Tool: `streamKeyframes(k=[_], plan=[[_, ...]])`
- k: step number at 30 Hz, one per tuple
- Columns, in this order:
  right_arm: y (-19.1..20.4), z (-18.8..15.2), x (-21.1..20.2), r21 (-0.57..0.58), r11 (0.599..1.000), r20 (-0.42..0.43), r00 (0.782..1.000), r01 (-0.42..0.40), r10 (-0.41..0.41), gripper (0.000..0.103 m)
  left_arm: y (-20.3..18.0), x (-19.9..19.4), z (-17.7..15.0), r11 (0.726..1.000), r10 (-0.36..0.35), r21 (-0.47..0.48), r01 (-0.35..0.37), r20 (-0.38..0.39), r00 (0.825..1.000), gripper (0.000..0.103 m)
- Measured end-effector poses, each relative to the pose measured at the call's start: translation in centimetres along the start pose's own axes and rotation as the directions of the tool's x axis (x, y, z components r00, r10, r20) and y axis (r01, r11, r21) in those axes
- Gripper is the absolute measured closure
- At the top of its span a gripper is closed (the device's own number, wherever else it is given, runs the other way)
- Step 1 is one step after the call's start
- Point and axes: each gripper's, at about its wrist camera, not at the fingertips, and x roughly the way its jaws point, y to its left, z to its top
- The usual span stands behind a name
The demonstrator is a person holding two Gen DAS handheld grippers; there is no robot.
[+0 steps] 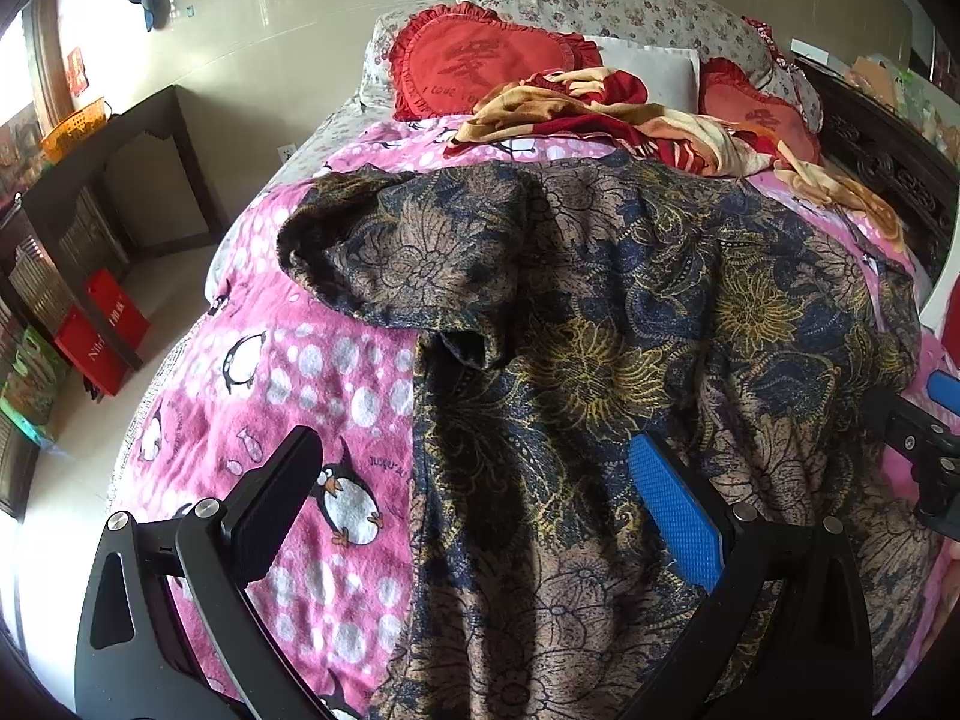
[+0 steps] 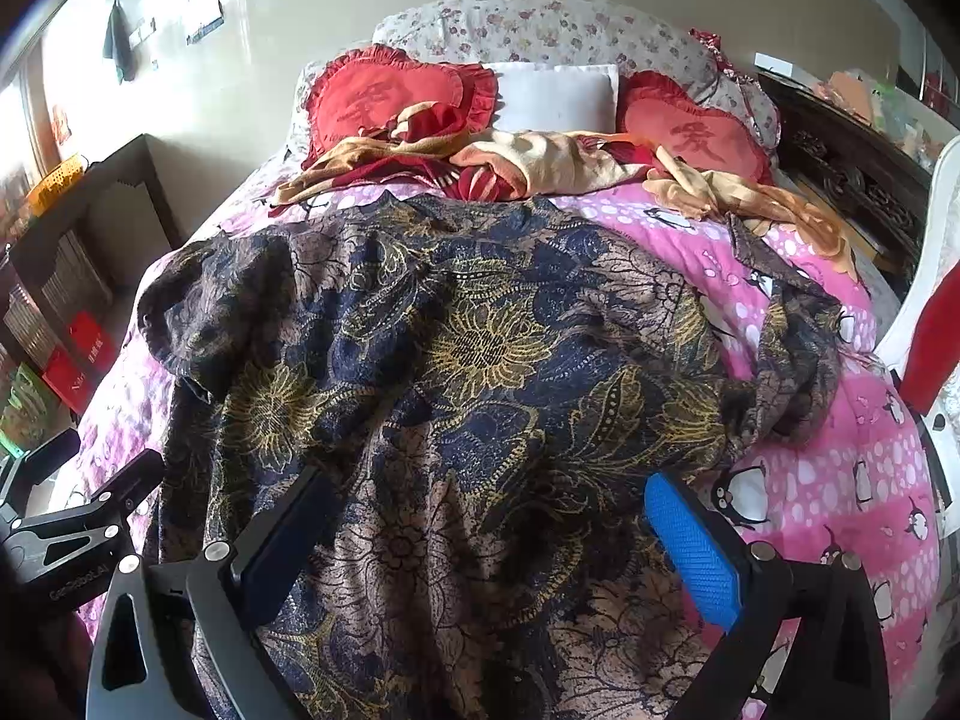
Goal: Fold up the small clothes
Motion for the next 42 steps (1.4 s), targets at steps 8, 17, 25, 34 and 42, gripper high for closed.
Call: streamKeyframes(k=[8, 17, 25, 34, 42], plan=[[0.1, 0.1, 0.5, -0.004, 1.000, -0.011, 1.000, 0.009, -0.009, 0.000, -0.2, 0.3, 0.2, 1.000, -0.018, -0.001, 0.018, -0.002, 1.000, 0.000], [-0.2, 0.3, 1.4, 0.004, 1.000, -0.030, 0.999, 0.013, -0.012, 0.000, -0.3, 0.6, 0.6, 1.000, -0.028, 0.003, 0.028, -0.003, 1.000, 0.000], [0.2, 0.2, 2.0, -0.001, 1.000, -0.046, 0.999, 0.006, -0.006, 0.000, -0.1, 1.1, 0.7, 1.000, -0.025, -0.002, 0.025, -0.011, 1.000, 0.000], [0.4, 0.2, 2.5, 0.000, 1.000, -0.058, 0.998, 0.006, -0.006, 0.000, 0.2, 1.5, 0.6, 1.000, -0.022, -0.014, 0.022, -0.018, 1.000, 0.000], [0.4, 0.2, 3.0, -0.005, 1.000, -0.067, 0.998, 0.005, -0.006, 0.000, 0.5, 1.8, 0.7, 1.000, -0.020, -0.015, 0.019, -0.021, 1.000, 0.000]])
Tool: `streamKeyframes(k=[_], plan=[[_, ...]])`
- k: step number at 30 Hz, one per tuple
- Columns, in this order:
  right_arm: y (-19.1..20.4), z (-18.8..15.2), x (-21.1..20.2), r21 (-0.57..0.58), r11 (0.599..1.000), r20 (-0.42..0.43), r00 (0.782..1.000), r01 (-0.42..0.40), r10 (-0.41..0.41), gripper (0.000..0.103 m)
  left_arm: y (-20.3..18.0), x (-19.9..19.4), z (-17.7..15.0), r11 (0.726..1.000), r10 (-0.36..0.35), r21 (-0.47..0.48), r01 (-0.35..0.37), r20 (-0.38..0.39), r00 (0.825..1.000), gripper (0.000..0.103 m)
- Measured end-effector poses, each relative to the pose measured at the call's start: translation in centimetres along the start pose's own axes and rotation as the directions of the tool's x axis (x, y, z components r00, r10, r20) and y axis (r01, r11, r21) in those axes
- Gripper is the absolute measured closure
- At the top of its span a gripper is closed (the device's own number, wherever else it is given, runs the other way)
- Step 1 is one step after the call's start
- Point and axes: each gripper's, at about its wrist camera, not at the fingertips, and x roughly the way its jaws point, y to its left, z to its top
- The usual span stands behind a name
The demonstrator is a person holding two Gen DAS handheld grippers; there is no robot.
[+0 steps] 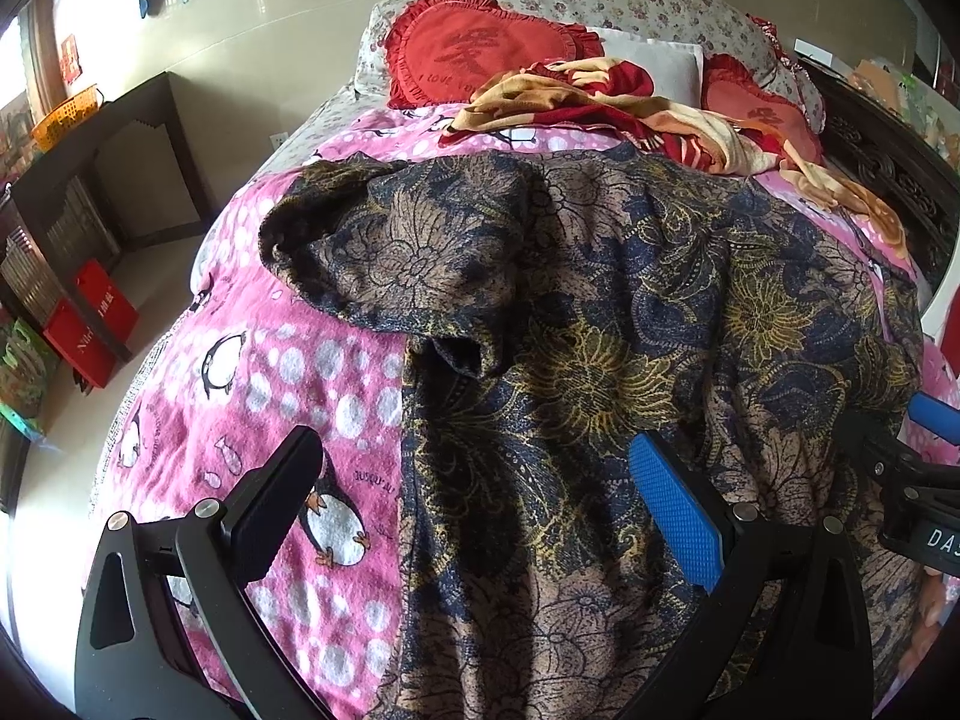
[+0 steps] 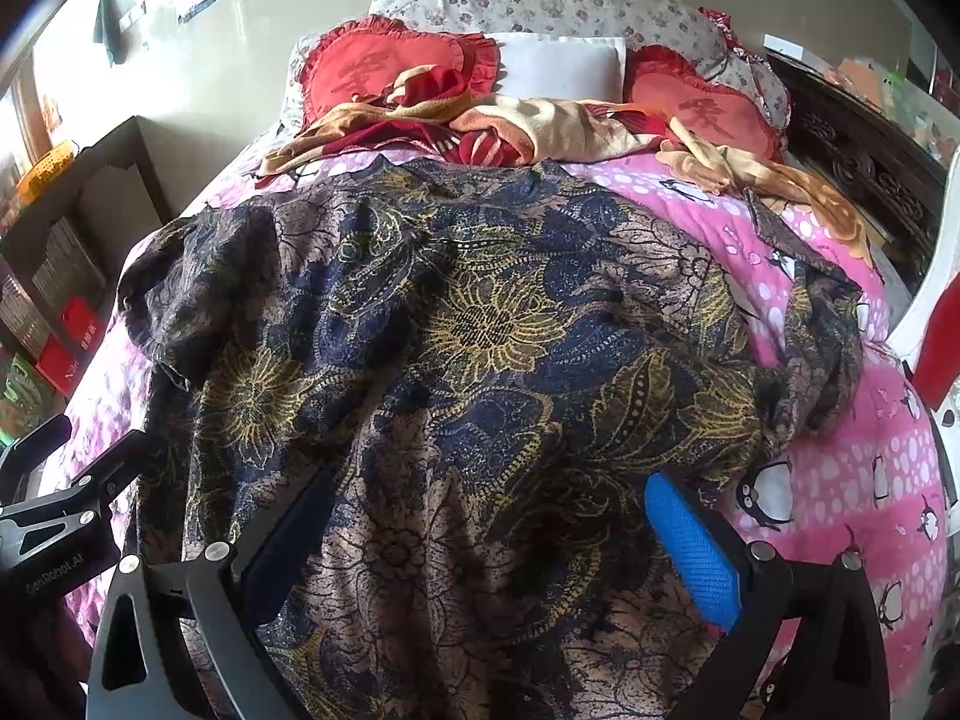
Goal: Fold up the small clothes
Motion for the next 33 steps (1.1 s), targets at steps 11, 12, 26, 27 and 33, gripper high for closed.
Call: streamKeyframes(k=[11, 12, 26, 27, 33], plan=[[0.7, 0.1, 0.6, -0.015, 1.000, -0.015, 1.000, -0.007, 0.007, 0.000, 0.2, 0.4, 0.2, 1.000, 0.001, -0.005, -0.001, -0.010, 1.000, 0.000], [0.8, 0.1, 0.5, -0.011, 1.000, -0.018, 1.000, -0.014, 0.014, 0.000, 0.2, 0.4, 0.2, 1.000, 0.001, -0.006, -0.001, -0.010, 1.000, 0.000], [1.2, 0.2, 1.2, -0.041, 0.999, -0.027, 1.000, 0.004, -0.005, 0.000, 0.6, 0.8, 0.3, 1.000, 0.001, -0.015, -0.001, -0.018, 1.000, 0.000], [1.2, 0.2, 1.2, -0.044, 0.999, -0.027, 1.000, 0.009, -0.010, 0.000, 0.6, 0.9, 0.3, 1.000, 0.002, -0.016, -0.002, -0.019, 1.000, 0.000], [1.3, 0.1, 1.3, -0.034, 0.999, -0.033, 0.999, -0.005, 0.004, 0.000, 0.8, 1.0, 0.3, 1.000, -0.002, -0.020, 0.001, -0.024, 1.000, 0.000]])
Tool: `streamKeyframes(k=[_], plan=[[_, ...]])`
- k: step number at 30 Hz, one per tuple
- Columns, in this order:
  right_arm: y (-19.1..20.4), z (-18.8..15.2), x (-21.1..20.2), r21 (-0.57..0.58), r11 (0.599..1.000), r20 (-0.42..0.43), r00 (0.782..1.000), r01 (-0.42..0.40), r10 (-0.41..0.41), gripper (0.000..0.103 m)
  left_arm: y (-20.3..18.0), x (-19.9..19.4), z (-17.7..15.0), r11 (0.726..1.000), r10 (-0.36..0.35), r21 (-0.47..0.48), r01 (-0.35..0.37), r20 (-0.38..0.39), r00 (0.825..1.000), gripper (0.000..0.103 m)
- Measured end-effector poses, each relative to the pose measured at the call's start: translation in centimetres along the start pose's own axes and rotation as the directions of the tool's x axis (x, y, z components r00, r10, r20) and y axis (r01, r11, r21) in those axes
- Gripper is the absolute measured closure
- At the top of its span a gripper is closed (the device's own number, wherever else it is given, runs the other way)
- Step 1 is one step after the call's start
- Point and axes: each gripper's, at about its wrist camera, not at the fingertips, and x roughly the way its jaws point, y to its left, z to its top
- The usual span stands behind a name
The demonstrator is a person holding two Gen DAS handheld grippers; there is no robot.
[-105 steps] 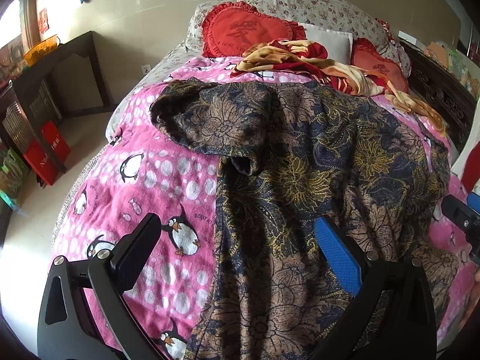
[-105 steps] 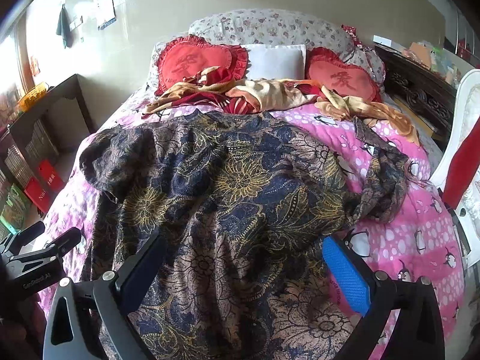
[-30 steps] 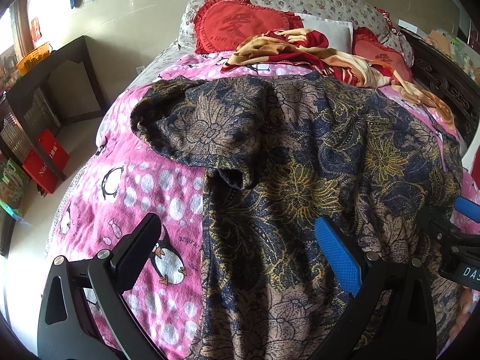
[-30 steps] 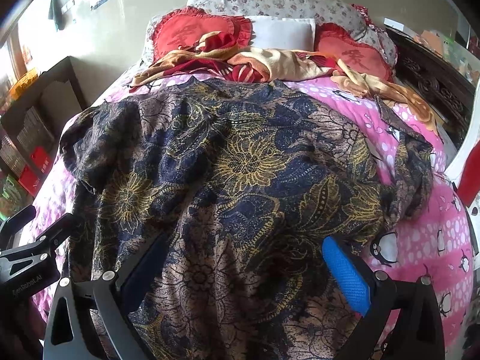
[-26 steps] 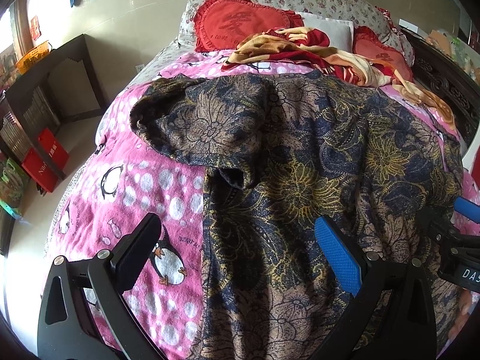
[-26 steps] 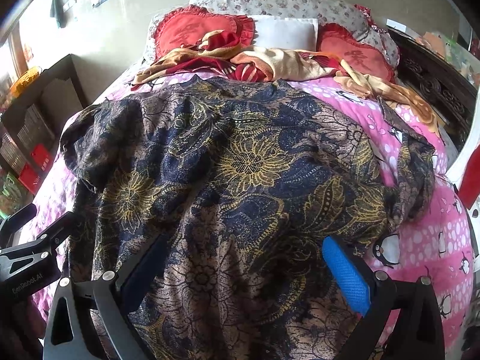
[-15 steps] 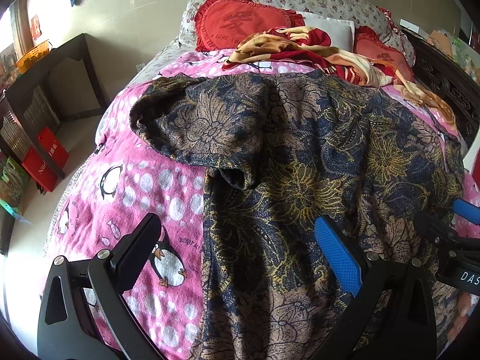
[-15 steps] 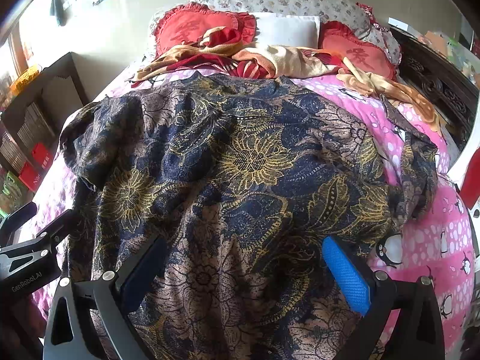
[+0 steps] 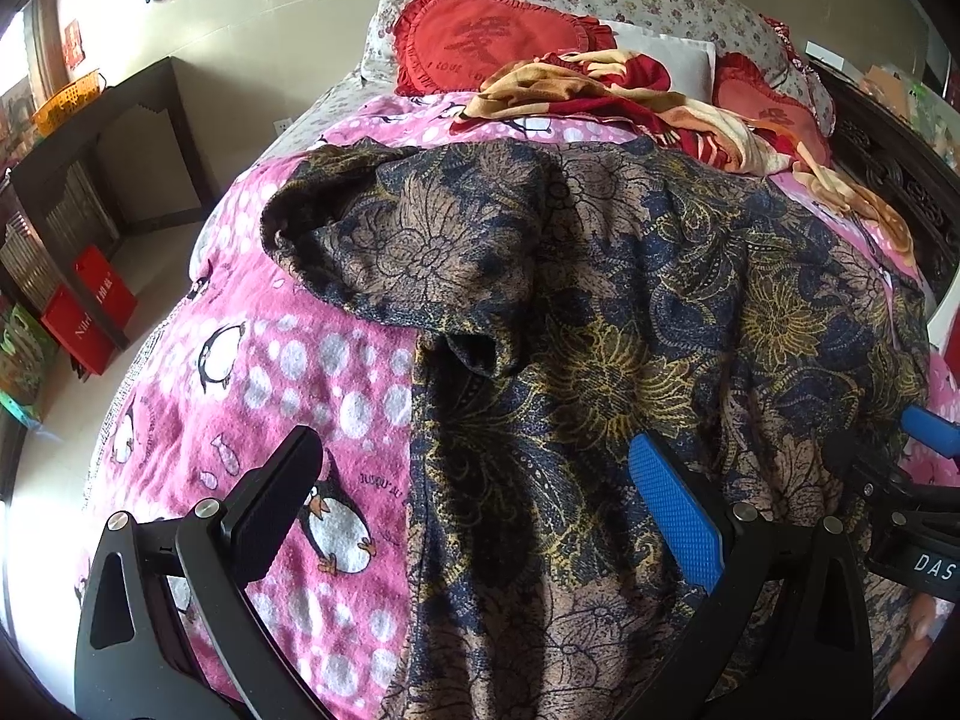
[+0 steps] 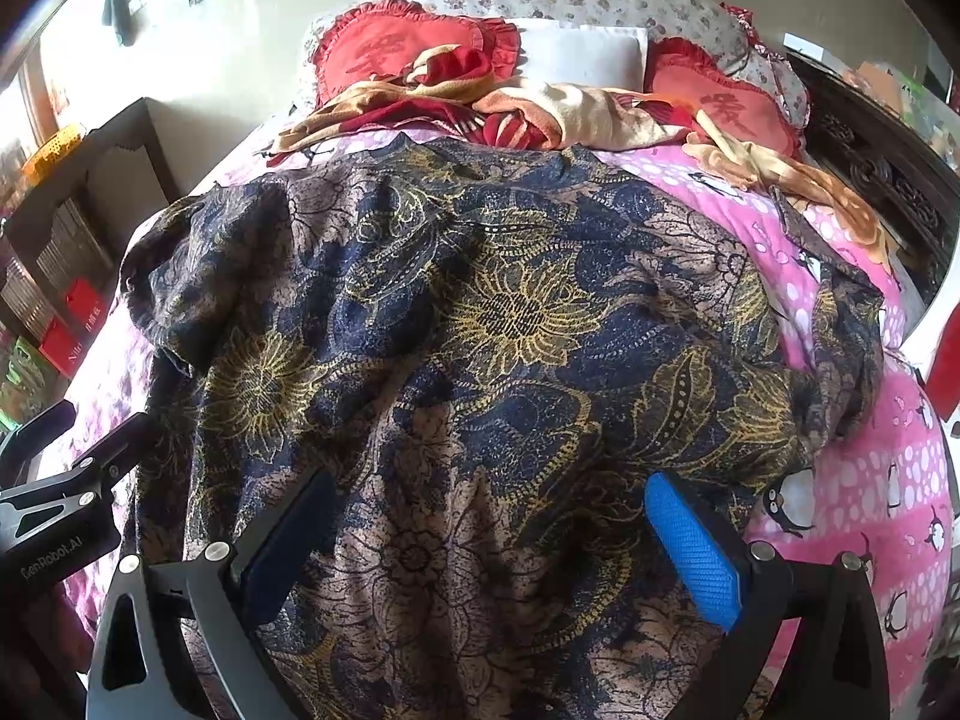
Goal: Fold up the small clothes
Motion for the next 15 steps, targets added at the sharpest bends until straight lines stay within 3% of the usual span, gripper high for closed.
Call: streamKeyframes(k=[5, 9, 15], plan=[[0.2, 0.1, 0.1, -0.007, 1.000, -0.005, 1.000, -0.018, 0.018, 0.000, 1.4, 0.3, 0.9, 1.000, 0.010, -0.016, -0.010, 0.003, 1.000, 0.000], [0.9, 0.8, 0.2, -0.040, 0.998, 0.002, 0.999, -0.038, 0.038, 0.000, 4.6, 1.1, 2.9, 0.996, 0.034, -0.079, -0.033, 0.008, 0.999, 0.000], [3.5, 3.2, 0.1, -0.085, 0.987, 0.006, 0.991, -0.134, 0.135, 0.000, 10.1, 3.9, 6.6, 0.981, 0.084, -0.174, -0.083, -0.002, 0.996, 0.000]])
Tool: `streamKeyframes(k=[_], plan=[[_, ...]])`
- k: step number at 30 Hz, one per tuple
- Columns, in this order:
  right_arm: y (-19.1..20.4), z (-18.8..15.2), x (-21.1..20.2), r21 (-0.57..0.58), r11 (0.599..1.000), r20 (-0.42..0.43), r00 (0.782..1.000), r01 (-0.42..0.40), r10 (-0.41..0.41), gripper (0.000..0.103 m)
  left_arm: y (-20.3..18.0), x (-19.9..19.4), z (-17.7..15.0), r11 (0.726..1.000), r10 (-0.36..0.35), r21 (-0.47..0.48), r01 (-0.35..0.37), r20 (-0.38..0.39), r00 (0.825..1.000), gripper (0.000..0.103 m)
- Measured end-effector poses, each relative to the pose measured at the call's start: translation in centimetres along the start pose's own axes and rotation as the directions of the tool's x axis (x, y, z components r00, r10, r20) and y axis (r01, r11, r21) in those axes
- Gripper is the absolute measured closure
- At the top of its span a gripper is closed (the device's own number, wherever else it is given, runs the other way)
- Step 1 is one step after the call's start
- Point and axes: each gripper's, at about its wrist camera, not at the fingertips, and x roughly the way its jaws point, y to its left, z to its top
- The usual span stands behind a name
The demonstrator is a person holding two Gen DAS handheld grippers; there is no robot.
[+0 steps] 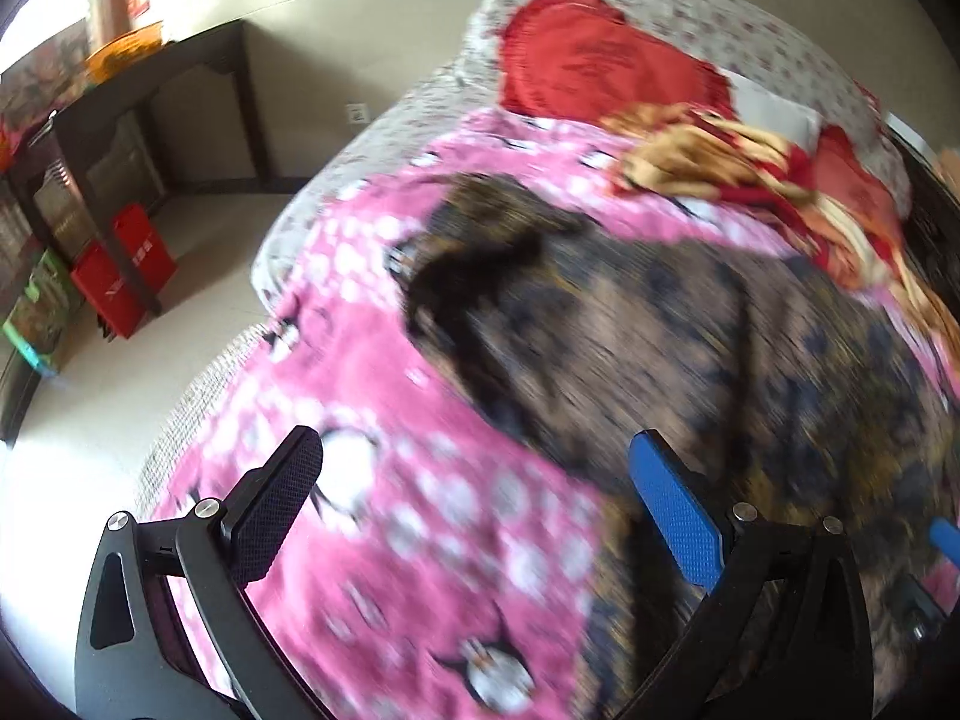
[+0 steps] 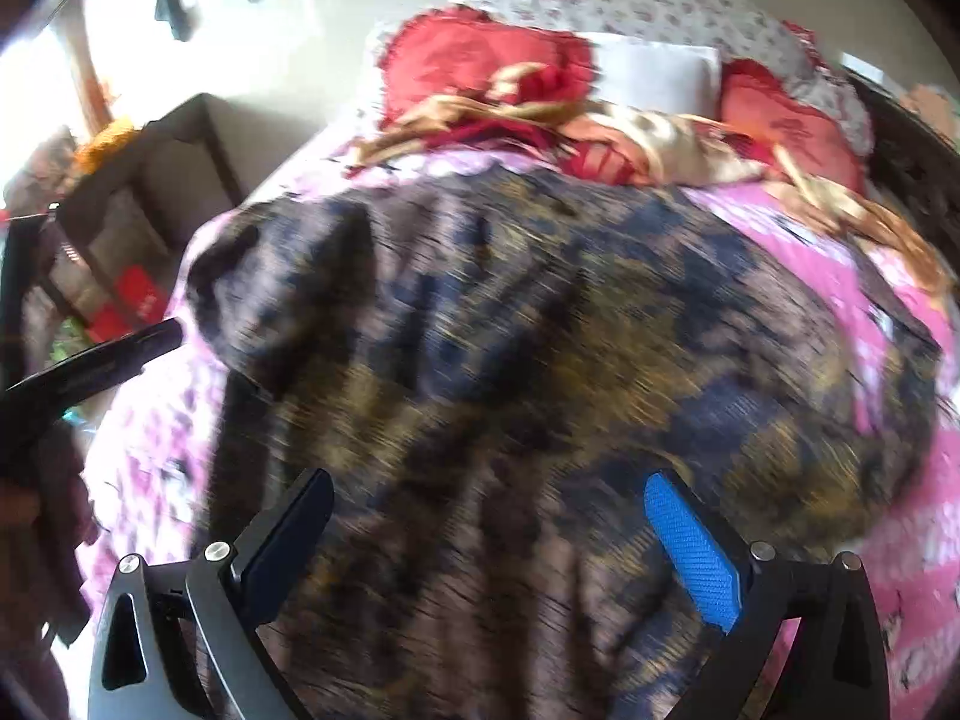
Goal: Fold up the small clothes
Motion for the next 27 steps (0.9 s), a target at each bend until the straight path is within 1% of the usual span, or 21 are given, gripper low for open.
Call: streamKeyframes(k=[3, 6, 11, 13, 14, 15, 16, 17, 18, 19, 20, 22, 25, 27], plan=[[2.1, 2.3, 0.3, -0.026, 0.998, 0.015, 0.998, -0.054, 0.054, 0.000, 1.3, 2.1, 1.6, 0.999, 0.035, -0.014, -0.036, -0.014, 0.999, 0.000], [4.0, 4.0, 1.1, -0.055, 0.996, 0.022, 0.997, -0.070, 0.071, 0.000, 2.2, 4.5, 2.7, 0.998, 0.052, -0.027, -0.053, -0.045, 0.998, 0.000], [6.3, 5.8, 1.8, -0.076, 0.990, 0.022, 0.992, -0.122, 0.124, 0.000, 3.4, 7.7, 4.8, 0.996, 0.042, -0.074, -0.047, -0.058, 0.997, 0.001], [6.5, 6.4, 2.9, -0.078, 0.989, 0.016, 0.992, -0.126, 0.128, 0.000, 3.6, 8.7, 5.7, 0.997, 0.007, -0.081, -0.011, -0.051, 0.999, 0.005], [6.6, 6.8, 3.3, -0.075, 0.987, 0.014, 0.990, -0.139, 0.141, 0.000, 3.5, 9.0, 6.0, 0.997, -0.008, -0.078, 0.004, -0.051, 0.999, 0.013], [6.7, 7.2, 3.6, -0.071, 0.985, 0.012, 0.988, -0.155, 0.156, 0.000, 3.4, 9.4, 6.3, 0.997, -0.025, -0.073, 0.022, -0.050, 0.998, 0.037], [6.9, 7.7, 4.0, -0.064, 0.984, 0.011, 0.986, -0.167, 0.168, 0.000, 3.3, 9.9, 6.5, 0.996, -0.066, -0.065, 0.062, -0.061, 0.996, 0.054], [7.1, 8.1, 4.2, -0.059, 0.984, 0.013, 0.985, -0.171, 0.172, 0.000, 3.3, 10.2, 6.6, 0.992, -0.108, -0.067, 0.103, -0.081, 0.991, 0.081], [7.2, 8.4, 4.3, -0.056, 0.983, 0.014, 0.985, -0.173, 0.174, 0.000, 3.5, 10.5, 6.8, 0.983, -0.168, -0.091, 0.159, -0.107, 0.980, 0.091], [7.4, 8.8, 4.5, -0.054, 0.983, 0.016, 0.985, -0.173, 0.174, 0.000, 3.8, 10.3, 6.8, 0.976, -0.198, -0.116, 0.185, -0.108, 0.974, 0.091], [7.7, 9.2, 4.6, -0.053, 0.982, 0.022, 0.983, -0.179, 0.181, 0.000, 4.4, 9.5, 6.9, 0.966, -0.231, -0.139, 0.218, -0.085, 0.969, 0.091], [8.2, 9.7, 4.4, -0.057, 0.977, 0.036, 0.977, -0.206, 0.209, 0.000, 5.7, 7.6, 6.3, 0.956, -0.260, -0.155, 0.251, -0.044, 0.965, 0.091], [9.6, 10.4, 4.5, -0.078, 0.960, 0.048, 0.961, -0.268, 0.272, 0.000, 6.7, 6.1, 4.6, 0.967, -0.232, -0.116, 0.225, -0.051, 0.971, 0.091], [11.4, 11.5, 5.3, -0.100, 0.945, 0.036, 0.948, -0.312, 0.317, 0.000, 7.2, 6.0, 3.7, 0.974, -0.209, -0.108, 0.201, -0.069, 0.976, 0.091]])
